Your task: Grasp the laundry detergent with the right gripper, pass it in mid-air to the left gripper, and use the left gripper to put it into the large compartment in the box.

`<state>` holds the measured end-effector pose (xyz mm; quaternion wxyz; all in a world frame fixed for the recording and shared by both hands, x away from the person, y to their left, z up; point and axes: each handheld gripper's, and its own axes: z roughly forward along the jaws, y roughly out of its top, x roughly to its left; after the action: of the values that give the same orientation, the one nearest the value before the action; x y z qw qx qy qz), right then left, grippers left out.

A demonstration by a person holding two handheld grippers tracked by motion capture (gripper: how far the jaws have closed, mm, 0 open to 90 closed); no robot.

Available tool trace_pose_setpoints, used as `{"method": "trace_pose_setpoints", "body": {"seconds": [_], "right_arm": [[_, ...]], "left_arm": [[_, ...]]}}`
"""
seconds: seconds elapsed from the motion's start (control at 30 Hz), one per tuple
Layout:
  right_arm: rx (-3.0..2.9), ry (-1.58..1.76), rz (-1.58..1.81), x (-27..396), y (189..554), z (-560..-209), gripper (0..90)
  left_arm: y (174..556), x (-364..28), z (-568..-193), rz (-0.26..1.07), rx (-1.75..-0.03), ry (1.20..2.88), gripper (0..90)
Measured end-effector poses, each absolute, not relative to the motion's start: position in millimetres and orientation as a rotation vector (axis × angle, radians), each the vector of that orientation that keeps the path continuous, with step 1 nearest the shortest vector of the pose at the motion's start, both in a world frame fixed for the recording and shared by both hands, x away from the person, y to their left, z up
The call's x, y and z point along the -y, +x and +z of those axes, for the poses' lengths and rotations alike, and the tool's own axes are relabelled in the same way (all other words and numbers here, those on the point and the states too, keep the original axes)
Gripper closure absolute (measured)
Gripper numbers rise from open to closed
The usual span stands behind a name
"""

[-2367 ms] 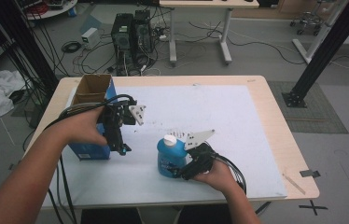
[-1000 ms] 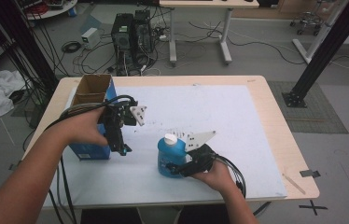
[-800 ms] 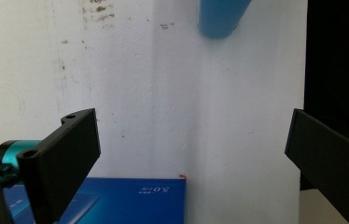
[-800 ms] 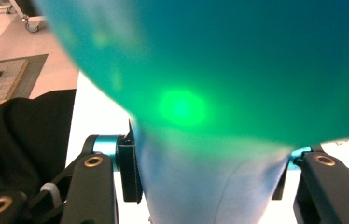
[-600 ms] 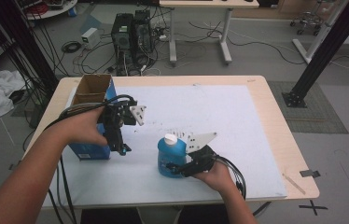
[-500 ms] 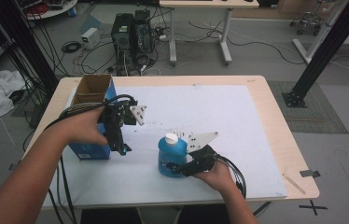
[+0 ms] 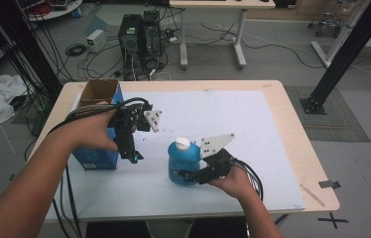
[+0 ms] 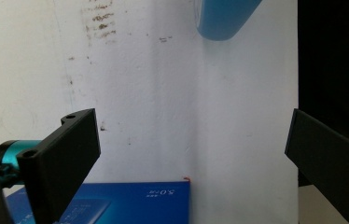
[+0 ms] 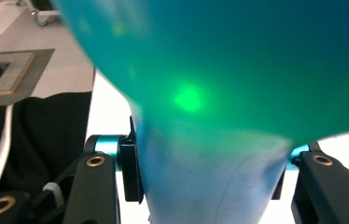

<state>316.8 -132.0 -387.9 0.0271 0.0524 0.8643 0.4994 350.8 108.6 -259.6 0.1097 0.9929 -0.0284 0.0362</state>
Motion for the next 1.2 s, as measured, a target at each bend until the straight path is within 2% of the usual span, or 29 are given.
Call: {"method": "trace_pose_setpoints", "body": {"seconds": [0.77,1.2], "right_arm": [[-2.725,0.057,1.539,121,332,-381,46.2],[-2.743,0.030,1.544,106,339,-378,46.4]], "left_arm": [[356,-104,-254,0.050,0.076,2.920,3.3],[349,-87,-239,0.024,0.128,2.949,3.3]]}}
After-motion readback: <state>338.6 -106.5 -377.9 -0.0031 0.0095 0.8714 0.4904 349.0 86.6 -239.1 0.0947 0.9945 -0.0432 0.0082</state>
